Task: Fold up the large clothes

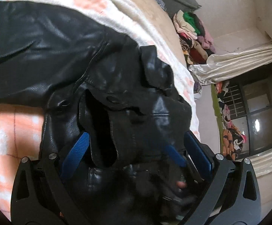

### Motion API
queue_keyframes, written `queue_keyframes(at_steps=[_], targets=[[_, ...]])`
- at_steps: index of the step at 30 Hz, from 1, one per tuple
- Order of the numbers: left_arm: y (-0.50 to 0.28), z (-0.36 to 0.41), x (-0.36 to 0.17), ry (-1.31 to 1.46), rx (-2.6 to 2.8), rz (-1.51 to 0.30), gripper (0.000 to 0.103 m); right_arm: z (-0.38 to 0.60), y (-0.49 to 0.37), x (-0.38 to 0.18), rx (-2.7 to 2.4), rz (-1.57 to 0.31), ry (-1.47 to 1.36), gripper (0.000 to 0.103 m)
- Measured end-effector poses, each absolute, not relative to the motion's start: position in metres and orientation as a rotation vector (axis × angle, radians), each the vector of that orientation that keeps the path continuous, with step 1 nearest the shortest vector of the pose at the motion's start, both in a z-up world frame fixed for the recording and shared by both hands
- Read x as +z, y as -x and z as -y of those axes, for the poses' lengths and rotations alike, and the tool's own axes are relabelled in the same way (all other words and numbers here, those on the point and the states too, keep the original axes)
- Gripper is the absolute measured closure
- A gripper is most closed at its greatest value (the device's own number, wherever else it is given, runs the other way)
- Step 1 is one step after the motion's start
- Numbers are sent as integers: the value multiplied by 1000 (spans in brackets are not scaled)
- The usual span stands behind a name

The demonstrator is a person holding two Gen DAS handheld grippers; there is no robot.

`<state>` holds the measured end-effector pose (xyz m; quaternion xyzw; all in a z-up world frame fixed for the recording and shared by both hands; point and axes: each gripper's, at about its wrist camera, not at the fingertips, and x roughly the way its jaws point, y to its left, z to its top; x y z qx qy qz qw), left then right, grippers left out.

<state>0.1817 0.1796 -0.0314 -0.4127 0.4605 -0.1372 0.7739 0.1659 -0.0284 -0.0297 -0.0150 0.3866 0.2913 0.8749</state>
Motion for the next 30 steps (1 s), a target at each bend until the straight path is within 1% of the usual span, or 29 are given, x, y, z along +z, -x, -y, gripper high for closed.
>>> queue_keyframes(at_steps=[3, 5, 7, 8, 9, 10, 11, 12, 14, 17, 20, 21, 23, 26, 30], targets=[[-184, -183, -40, 952, -298, -977, 9, 58, -156, -19, 574, -775, -20, 14], [-185, -185, -46, 919, -247, -982, 10, 76, -155, -13, 540, -769, -50, 27], [-185, -186, -50, 902, -213, -983, 23, 96, -154, -8, 491, -758, -81, 32], [-184, -185, -48, 864, -184, -978, 47, 102, -154, -7, 472, -754, -89, 35], [-188, -185, -47, 826, -173, -963, 81, 111, -154, -5, 449, -749, -99, 36], [-188, -184, -46, 819, -191, -960, 96, 118, -155, -4, 430, -745, -111, 38], [-189, -181, -46, 828, -219, -963, 99, 131, -155, -2, 402, -741, -133, 39], [-189, -177, -44, 815, -233, -965, 100, 141, -155, -1, 380, -737, -151, 39], [-185, -167, -29, 732, -249, -930, 101, 168, -156, 2, 318, -732, -198, 43], [-181, -161, 2, 737, -346, -856, 103, 204, -159, 9, 242, -719, -257, 43], [-177, -156, 49, 687, -431, -729, 103, 233, -169, 21, 177, -685, -292, 43], [-173, -151, 67, 622, -441, -679, 103, 240, -176, 23, 154, -680, -299, 43], [-169, -146, 85, 532, -438, -617, 103, 255, -194, 26, 116, -674, -314, 43], [-176, -152, 68, 474, -380, -650, 103, 268, -226, 20, 50, -698, -304, 43], [-193, -166, 9, 459, -241, -821, 103, 269, -280, -9, -14, -807, -286, 43]])
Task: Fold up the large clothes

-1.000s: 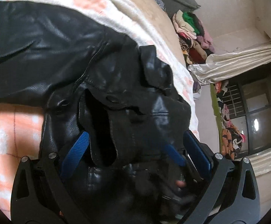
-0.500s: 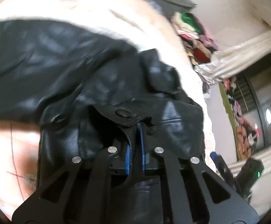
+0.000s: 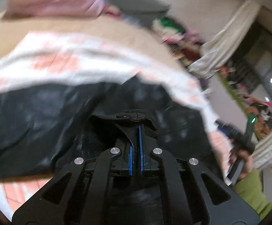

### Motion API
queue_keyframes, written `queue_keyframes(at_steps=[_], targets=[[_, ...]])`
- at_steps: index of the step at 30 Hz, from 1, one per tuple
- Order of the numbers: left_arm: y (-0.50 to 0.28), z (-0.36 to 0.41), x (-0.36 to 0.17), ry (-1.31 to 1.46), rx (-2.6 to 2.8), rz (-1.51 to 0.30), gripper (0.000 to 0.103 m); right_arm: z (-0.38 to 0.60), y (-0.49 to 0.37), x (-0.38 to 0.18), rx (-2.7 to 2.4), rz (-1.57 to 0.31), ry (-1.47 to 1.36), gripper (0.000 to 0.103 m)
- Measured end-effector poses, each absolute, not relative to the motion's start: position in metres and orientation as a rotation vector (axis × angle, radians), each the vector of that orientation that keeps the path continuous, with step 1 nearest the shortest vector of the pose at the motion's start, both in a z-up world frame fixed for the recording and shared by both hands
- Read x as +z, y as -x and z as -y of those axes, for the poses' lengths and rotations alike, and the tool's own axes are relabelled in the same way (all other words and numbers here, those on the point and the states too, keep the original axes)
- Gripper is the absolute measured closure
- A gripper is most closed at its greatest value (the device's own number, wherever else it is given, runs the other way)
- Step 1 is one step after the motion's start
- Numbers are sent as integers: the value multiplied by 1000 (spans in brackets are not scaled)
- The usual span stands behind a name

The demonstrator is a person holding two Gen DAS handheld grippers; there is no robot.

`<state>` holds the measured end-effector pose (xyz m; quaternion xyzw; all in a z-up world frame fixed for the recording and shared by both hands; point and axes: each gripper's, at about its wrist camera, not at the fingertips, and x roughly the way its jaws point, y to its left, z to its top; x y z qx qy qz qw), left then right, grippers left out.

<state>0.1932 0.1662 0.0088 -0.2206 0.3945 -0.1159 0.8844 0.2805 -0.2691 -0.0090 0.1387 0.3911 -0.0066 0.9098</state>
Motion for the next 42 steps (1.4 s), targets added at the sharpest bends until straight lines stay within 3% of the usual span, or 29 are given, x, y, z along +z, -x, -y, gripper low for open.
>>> queue_keyframes(at_steps=[3, 4, 6, 7, 9, 13, 18, 20, 24, 33, 37, 39, 41, 42], targets=[[-192, -172, -14, 472, -206, -876, 103, 272, -308, -33, 4, -872, -337, 43], [-190, -171, -16, 460, -203, -880, 103, 273, -313, -40, 4, -888, -351, 51], [-187, -169, -20, 436, -193, -898, 103, 272, -325, -50, -13, -905, -308, 75], [-189, -169, -26, 436, -190, -919, 103, 275, -332, -58, -62, -912, -265, 75], [-194, -169, -40, 449, -181, -967, 101, 283, -339, -72, -149, -943, -235, 61], [-197, -170, -44, 449, -174, -984, 98, 281, -340, -70, -151, -944, -205, 60], [-185, -181, -18, 465, -160, -917, 65, 254, -294, -24, 3, -804, -151, 56], [-175, -185, 2, 439, -136, -854, 58, 232, -274, -15, 71, -789, -90, 48], [-160, -174, 27, 395, -147, -771, 43, 193, -247, -15, 193, -825, -18, 47], [-181, -133, -35, 301, -170, -1008, 38, 158, -235, -53, 218, -991, -27, 45], [-183, -139, -42, 330, -172, -1016, 38, 164, -237, -67, 201, -1023, -92, 45], [-180, -139, -37, 322, -165, -1006, 28, 163, -234, -60, 197, -1001, -88, 45], [-175, -140, -32, 316, -168, -995, 27, 162, -224, -49, 221, -961, -111, 39], [-172, -141, -27, 320, -173, -984, 23, 162, -221, -44, 222, -950, -119, 31]])
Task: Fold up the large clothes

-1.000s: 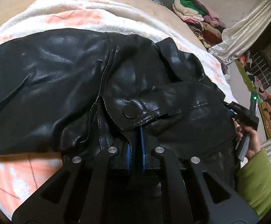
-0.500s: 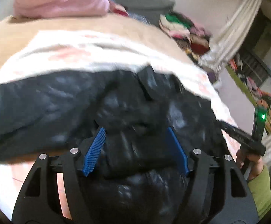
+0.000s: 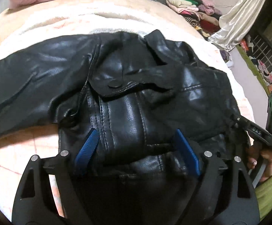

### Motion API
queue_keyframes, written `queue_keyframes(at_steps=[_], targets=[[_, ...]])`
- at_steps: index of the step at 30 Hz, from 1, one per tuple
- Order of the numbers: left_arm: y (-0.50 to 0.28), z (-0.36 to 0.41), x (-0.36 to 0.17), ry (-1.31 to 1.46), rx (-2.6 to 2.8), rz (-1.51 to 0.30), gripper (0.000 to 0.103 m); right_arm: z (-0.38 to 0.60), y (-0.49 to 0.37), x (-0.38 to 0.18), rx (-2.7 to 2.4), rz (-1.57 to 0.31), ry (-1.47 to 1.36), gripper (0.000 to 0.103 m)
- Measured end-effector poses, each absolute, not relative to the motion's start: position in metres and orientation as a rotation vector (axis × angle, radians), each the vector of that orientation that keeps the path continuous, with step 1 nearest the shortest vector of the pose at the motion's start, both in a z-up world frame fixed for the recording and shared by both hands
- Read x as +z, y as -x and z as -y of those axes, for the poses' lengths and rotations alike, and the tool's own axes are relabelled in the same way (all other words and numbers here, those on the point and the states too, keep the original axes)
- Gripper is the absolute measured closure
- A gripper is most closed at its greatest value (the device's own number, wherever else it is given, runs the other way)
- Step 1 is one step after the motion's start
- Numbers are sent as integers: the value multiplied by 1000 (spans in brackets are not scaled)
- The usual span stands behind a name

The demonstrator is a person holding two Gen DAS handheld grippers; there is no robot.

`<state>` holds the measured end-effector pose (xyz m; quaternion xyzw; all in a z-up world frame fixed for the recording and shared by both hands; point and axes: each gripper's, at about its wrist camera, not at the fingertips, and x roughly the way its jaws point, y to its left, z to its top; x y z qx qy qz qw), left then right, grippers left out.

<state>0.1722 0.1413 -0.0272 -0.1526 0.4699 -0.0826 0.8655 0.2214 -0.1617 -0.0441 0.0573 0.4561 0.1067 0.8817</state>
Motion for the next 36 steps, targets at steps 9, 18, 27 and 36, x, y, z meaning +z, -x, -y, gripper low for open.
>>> queue_keyframes(at_steps=[9, 18, 27, 36], targets=[[-159, -162, -12, 337, -84, -941, 9, 135, -197, -16, 274, -855, -116, 4], [-147, -200, 0, 396, 33, -916, 9, 81, -193, 3, 348, -817, -40, 4], [-132, -242, 16, 451, 155, -857, 9, 28, -197, 21, 409, -788, -39, 4], [-111, -283, 31, 443, 329, -786, 9, -21, -201, 36, 480, -785, -61, 4]])
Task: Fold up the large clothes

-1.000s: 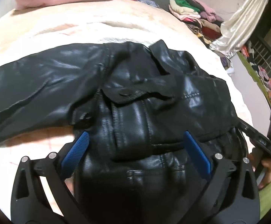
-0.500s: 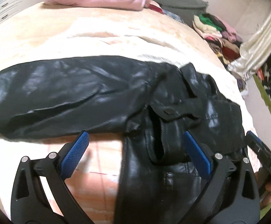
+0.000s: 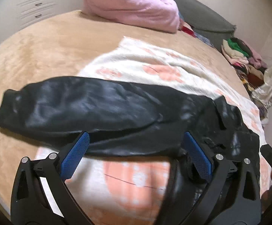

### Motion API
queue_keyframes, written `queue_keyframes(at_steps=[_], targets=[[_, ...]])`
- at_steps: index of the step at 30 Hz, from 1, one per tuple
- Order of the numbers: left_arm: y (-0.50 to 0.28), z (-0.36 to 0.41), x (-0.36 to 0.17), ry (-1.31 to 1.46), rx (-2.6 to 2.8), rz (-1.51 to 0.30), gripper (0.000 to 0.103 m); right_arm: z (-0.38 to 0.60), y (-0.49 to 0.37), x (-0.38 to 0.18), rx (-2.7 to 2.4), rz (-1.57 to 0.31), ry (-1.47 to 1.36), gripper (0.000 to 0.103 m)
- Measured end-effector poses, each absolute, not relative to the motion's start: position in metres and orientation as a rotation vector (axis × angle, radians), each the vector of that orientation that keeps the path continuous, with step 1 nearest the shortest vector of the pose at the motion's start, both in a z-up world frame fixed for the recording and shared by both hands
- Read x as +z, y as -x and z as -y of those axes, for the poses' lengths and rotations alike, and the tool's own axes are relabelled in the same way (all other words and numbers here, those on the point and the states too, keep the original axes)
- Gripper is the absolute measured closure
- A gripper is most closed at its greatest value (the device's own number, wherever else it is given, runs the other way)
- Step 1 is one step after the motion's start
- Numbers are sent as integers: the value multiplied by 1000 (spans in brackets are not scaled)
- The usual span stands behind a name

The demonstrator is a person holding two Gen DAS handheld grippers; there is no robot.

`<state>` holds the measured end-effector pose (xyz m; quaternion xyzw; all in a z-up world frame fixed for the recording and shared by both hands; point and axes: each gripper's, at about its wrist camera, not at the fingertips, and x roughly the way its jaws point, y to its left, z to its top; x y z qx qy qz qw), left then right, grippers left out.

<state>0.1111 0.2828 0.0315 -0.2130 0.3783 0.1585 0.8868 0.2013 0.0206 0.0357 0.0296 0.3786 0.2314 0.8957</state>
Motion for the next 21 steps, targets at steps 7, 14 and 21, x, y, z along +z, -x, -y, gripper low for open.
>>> queue_keyframes(at_steps=[7, 14, 21], targets=[[-96, -313, 36, 496, 400, -752, 9, -64, -202, 44, 560, -773, -18, 4], [-86, -340, 37, 542, 472, -732, 9, -95, -196, 41, 621, -780, 9, 4], [-67, -375, 34, 610, 566, -716, 9, -122, -194, 32, 666, -797, 21, 4]])
